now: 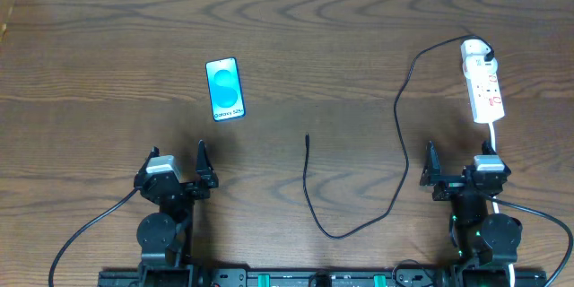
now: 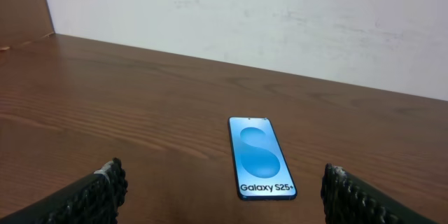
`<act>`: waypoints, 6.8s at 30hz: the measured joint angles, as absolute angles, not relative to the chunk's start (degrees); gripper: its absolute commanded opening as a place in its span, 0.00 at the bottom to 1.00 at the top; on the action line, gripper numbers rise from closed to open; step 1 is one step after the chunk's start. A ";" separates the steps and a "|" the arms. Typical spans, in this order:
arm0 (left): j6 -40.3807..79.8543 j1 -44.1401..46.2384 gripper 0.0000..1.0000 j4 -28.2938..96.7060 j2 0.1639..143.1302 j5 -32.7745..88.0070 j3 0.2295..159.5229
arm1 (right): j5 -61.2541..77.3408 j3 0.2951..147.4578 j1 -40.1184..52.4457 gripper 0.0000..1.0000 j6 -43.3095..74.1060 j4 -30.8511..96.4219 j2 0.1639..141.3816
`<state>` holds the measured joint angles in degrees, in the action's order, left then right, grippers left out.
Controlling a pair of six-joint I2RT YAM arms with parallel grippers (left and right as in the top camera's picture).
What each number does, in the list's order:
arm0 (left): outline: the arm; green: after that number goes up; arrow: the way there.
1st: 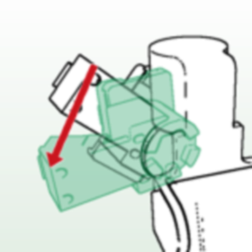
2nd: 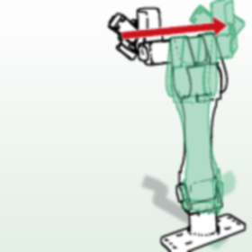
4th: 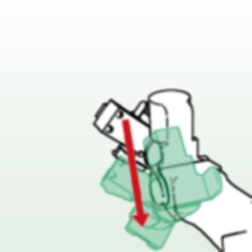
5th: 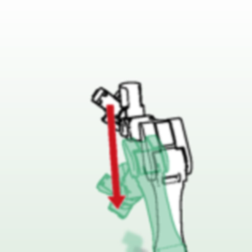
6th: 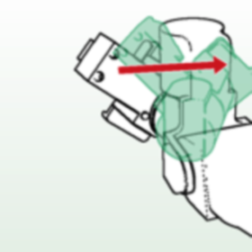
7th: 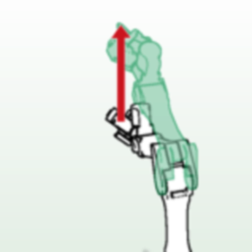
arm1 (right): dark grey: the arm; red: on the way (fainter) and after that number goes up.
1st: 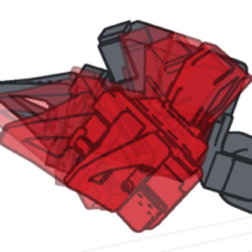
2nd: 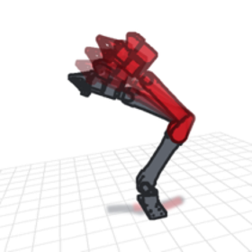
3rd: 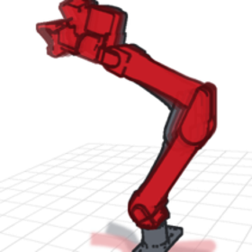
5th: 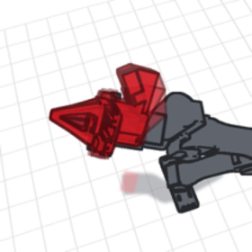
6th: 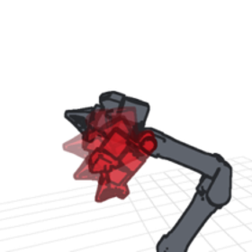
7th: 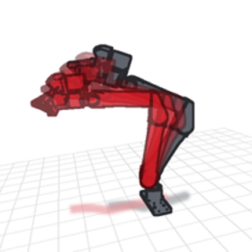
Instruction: Plug charger to phone and switch on socket
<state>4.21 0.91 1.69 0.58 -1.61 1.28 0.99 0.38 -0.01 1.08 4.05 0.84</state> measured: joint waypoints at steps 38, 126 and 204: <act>4.21 0.91 0.90 1.69 0.58 -1.61 1.28 | 0.99 0.38 -0.01 0.99 1.08 4.05 0.84; 2.70 0.91 0.90 15.81 21.10 -1.67 29.43 | 0.58 0.38 -0.01 0.99 1.08 4.08 0.84; 10.07 4.93 0.98 53.28 124.73 6.33 97.03 | 0.40 0.38 -0.01 0.99 1.10 4.05 0.84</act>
